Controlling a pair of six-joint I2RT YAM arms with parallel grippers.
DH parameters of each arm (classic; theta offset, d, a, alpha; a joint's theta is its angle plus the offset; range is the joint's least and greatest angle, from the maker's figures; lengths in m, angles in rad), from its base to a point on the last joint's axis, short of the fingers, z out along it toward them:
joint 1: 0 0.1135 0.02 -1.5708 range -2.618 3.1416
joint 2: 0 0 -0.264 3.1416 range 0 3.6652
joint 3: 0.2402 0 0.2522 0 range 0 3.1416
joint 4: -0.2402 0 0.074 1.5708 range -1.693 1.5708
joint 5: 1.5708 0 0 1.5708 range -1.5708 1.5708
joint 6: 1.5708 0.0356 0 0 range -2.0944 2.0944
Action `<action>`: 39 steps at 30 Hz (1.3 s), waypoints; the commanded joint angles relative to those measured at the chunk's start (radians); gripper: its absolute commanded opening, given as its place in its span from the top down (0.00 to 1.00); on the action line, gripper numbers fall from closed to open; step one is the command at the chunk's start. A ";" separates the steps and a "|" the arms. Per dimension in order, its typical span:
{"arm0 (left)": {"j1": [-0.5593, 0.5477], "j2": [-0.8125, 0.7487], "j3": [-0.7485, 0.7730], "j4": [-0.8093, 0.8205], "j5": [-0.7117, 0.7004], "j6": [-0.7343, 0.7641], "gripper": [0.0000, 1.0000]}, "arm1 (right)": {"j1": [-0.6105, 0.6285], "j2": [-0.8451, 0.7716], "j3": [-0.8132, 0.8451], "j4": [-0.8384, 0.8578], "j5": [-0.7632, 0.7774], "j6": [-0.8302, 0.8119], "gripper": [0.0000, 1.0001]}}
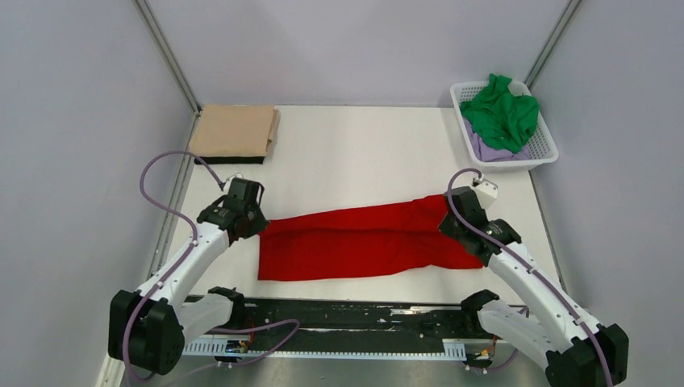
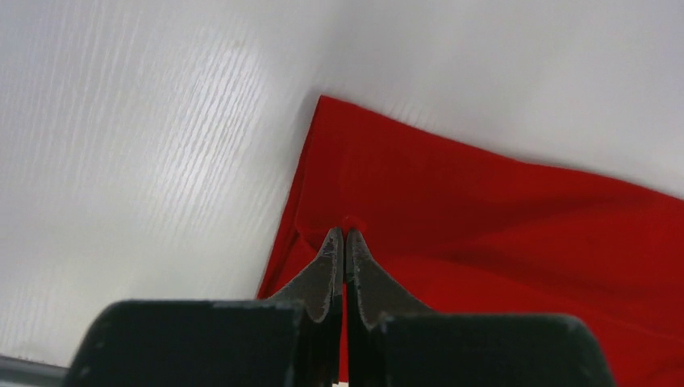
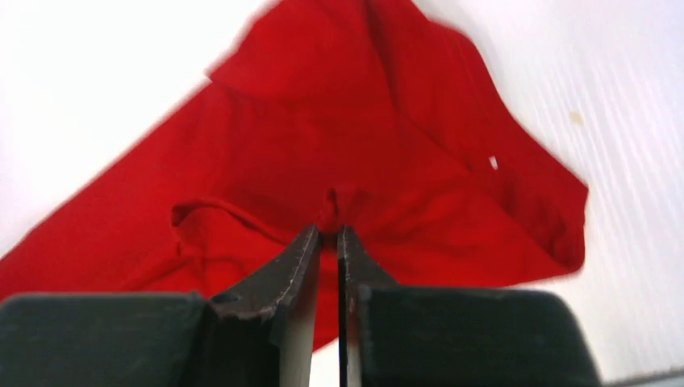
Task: Fold and stack the t-shirts
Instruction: Fold the other side of the tshirt into a rectangle
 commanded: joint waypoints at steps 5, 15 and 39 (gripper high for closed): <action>-0.005 -0.072 -0.072 -0.124 -0.010 -0.067 0.53 | 0.028 -0.142 -0.059 -0.313 -0.080 0.345 0.71; -0.005 -0.184 0.031 -0.124 0.076 -0.059 0.00 | 0.029 -0.360 -0.112 0.095 -0.125 0.087 0.00; -0.057 0.207 -0.072 0.157 0.226 -0.036 0.00 | 0.022 0.230 -0.105 0.259 -0.767 -0.099 0.00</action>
